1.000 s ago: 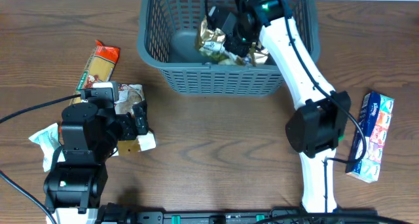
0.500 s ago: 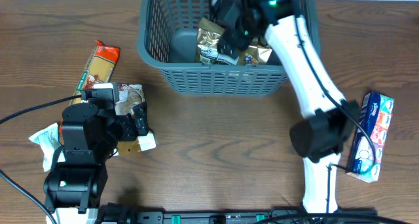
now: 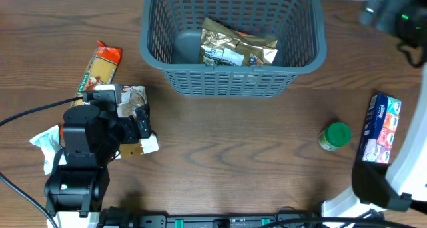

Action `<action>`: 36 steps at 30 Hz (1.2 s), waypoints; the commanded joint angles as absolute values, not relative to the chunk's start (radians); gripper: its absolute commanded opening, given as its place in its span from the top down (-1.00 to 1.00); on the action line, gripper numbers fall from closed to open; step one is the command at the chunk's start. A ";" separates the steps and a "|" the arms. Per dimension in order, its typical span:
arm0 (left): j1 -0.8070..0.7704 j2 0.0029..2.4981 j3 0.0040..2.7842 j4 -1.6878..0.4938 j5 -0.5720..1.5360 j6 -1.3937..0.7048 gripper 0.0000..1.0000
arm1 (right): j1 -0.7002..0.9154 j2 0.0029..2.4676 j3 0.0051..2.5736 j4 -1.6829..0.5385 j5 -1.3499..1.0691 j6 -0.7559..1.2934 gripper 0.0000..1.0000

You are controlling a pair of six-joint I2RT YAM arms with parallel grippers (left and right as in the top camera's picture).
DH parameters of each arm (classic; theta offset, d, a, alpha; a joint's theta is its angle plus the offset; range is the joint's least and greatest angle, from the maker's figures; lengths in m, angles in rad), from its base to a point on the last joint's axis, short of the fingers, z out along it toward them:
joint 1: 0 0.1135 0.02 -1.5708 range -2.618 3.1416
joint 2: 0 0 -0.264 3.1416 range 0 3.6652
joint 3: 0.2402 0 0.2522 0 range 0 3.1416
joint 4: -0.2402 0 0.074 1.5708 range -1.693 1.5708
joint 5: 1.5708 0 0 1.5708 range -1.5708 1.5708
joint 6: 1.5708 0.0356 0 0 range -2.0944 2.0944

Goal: Pack container
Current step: 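Move the right gripper down to the green-lidded jar and grasp it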

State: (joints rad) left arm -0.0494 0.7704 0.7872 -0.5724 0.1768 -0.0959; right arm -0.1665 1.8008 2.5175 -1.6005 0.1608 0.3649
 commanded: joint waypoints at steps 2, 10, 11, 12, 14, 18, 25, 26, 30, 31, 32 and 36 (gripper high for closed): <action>-0.051 0.770 0.804 -0.571 0.173 -0.080 -0.97 | -0.278 1.824 2.492 -1.699 0.067 0.477 -0.99; -0.051 0.770 0.804 -0.572 0.173 -0.080 -0.97 | -0.315 1.558 2.119 -1.694 0.001 0.436 -0.98; -0.051 0.770 0.804 -0.571 0.173 -0.080 -0.97 | -0.314 1.516 2.052 -1.684 0.022 0.437 -0.99; -0.051 0.770 0.804 -0.571 0.173 -0.080 -0.97 | -0.315 1.476 1.982 -1.668 0.043 0.438 -0.99; -0.051 0.770 0.804 -0.571 0.173 -0.080 -0.97 | -0.315 1.388 1.822 -1.605 0.071 0.441 -0.98; -0.051 0.770 0.804 -0.572 0.173 -0.079 -0.97 | -0.314 1.225 1.473 -1.383 0.074 0.450 -0.99; -0.051 0.770 0.804 -0.573 0.173 -0.080 -0.97 | -0.313 1.155 1.038 -1.032 0.070 0.448 -0.98; -0.051 0.770 0.804 -0.575 0.173 -0.080 -0.97 | -0.313 1.160 0.999 -0.997 0.068 0.449 -0.98; -0.051 0.770 0.804 -0.577 0.173 -0.080 -0.97 | -0.313 1.210 0.899 -0.881 0.063 0.474 -0.98; -0.051 0.770 0.804 -0.579 0.173 -0.080 -0.97 | -0.313 1.221 0.888 -0.868 0.063 0.479 -0.98; -0.051 0.770 0.804 -0.580 0.173 -0.080 -0.97 | -0.313 1.236 0.875 -0.852 0.063 0.486 -0.99; -0.051 0.770 0.804 -0.584 0.173 -0.080 -0.97 | -0.313 1.299 0.845 -0.793 0.064 0.486 -0.99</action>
